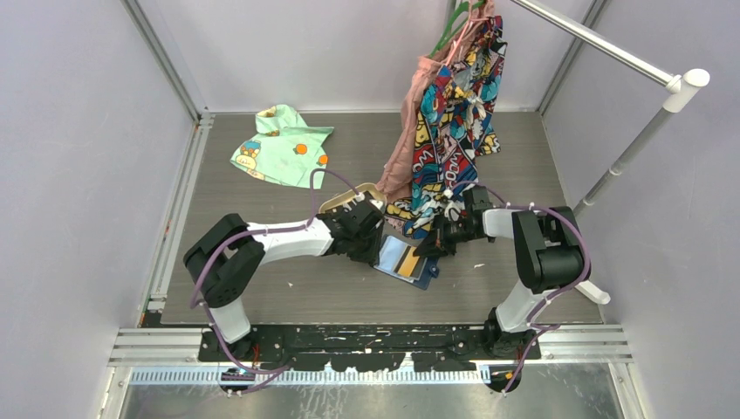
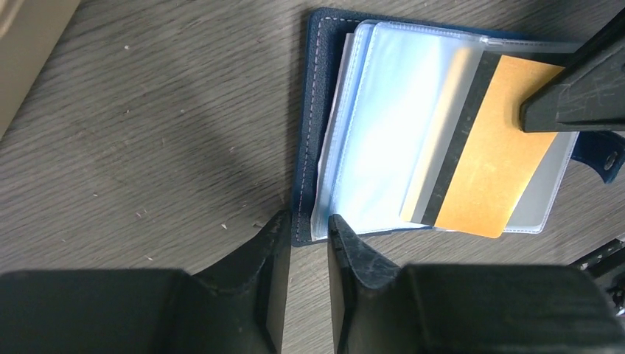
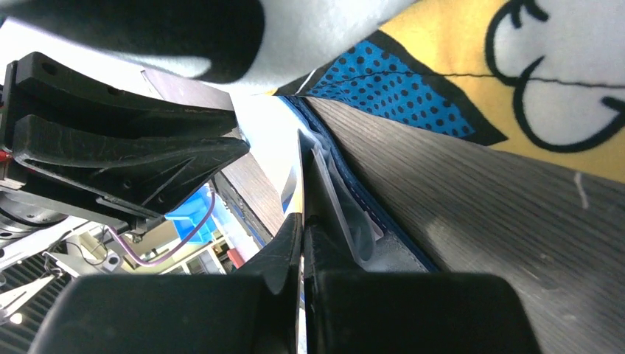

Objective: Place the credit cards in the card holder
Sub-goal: Insert the credit card into the card holder.

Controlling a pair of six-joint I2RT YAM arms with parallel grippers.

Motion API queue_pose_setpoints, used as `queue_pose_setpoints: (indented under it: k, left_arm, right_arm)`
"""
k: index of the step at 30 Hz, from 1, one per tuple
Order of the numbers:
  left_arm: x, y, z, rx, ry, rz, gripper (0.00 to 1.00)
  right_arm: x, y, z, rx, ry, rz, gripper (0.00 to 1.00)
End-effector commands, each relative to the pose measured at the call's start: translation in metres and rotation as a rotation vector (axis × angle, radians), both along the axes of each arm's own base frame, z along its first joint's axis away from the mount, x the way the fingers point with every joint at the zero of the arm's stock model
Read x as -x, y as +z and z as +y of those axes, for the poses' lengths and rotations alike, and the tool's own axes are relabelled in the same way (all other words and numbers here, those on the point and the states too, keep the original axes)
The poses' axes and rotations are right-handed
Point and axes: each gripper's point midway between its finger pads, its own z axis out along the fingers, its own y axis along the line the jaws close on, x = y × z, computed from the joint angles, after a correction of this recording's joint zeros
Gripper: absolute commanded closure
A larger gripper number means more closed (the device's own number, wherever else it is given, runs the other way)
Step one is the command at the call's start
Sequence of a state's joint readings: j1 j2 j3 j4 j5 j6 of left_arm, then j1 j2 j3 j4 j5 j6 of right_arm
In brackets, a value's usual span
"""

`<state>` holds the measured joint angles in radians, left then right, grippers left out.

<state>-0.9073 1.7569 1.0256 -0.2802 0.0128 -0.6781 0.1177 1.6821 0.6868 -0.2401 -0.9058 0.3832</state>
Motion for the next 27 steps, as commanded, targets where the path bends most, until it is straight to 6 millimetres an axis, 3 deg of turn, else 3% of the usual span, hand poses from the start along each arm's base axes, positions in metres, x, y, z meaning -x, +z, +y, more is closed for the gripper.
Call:
queue_pose_setpoints:
  k: [1,8,20,27]
  left_arm:
    - [0.001,-0.003,0.002,-0.021,-0.006,0.036,0.77]
    - [0.005,-0.008,-0.003,-0.028,-0.032,0.073,0.82]
    - [0.008,-0.007,-0.008,-0.014,-0.056,0.098,0.82]
    - [0.002,0.008,-0.009,-0.003,-0.039,0.062,0.77]
  right_arm:
    - [-0.013,0.005,0.002,-0.005,0.007,-0.049,0.95]
    - [-0.015,0.002,0.003,-0.010,0.004,-0.045,0.93]
    - [-0.021,0.000,0.005,-0.025,0.005,-0.052,0.90]
    - [-0.022,0.002,0.004,-0.014,0.007,-0.057,0.87]
